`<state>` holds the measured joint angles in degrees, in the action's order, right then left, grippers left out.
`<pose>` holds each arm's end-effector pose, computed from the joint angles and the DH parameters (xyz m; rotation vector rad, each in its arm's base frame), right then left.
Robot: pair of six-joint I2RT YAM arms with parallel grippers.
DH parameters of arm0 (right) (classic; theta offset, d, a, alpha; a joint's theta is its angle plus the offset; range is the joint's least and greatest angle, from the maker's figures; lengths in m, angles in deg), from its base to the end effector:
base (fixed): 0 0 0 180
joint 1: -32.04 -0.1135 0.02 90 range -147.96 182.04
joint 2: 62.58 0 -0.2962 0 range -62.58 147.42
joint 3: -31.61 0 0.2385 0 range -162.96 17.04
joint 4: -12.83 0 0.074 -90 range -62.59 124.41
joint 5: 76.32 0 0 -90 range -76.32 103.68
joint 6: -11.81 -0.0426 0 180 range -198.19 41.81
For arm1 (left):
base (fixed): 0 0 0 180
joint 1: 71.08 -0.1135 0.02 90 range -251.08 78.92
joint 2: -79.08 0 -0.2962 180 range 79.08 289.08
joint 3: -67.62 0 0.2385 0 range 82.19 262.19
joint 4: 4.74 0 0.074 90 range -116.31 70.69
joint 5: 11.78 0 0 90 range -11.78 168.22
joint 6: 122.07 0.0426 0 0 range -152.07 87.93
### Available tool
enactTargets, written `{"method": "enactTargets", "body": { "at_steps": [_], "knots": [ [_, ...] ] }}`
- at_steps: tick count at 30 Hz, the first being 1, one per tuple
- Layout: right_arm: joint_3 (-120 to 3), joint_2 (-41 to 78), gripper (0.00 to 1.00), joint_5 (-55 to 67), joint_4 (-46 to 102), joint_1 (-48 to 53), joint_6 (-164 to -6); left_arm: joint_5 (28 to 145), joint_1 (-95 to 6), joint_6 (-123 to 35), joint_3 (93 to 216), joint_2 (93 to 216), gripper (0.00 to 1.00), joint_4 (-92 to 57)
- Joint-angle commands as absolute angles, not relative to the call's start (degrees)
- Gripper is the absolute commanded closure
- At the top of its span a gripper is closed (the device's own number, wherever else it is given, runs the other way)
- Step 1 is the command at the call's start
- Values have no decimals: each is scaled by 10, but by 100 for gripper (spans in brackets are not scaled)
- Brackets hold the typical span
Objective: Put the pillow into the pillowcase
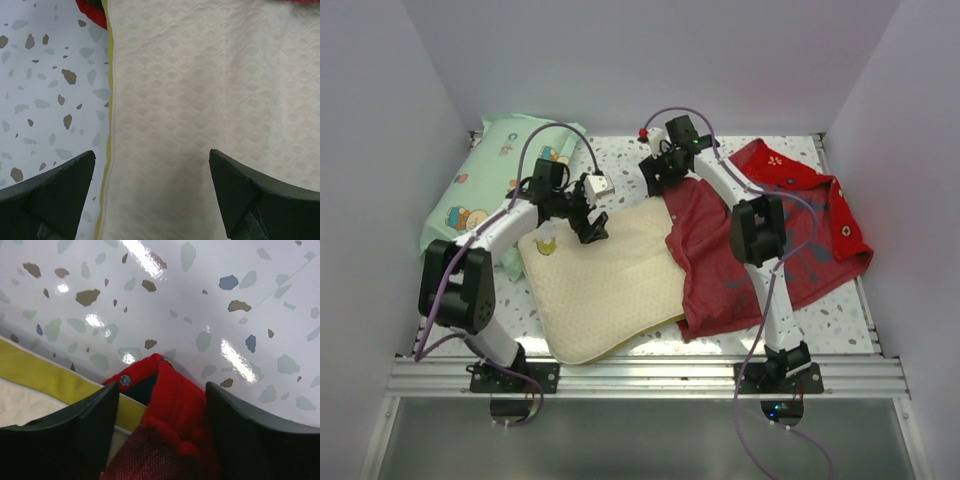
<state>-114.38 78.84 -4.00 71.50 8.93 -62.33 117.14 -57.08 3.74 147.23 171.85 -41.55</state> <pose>0.5067 0.2303 0.2244 -0.9534 2.3166 0.4396 0.3190 -0.1071 0.2730 1.2190 1.9328 -0.6302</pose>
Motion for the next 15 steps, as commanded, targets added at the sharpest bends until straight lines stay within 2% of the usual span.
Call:
{"method": "enactTargets", "body": {
  "at_steps": [1,3,4,8,15],
  "knots": [
    [-1114,760,37,-31,692,93,-598,1198,-574,47,1513,1758,0,-387],
    [-1102,753,49,-24,683,95,-604,1199,-574,41,1512,1772,0,-375],
    [-1104,752,66,-23,684,94,-608,1197,-574,34,1512,1776,0,-358],
    [-1124,743,98,-30,688,94,-646,1184,-574,-3,1521,1798,0,-321],
    [-1128,712,100,-84,700,93,-691,1208,-590,-33,1555,1841,0,-291]
  ]
}}
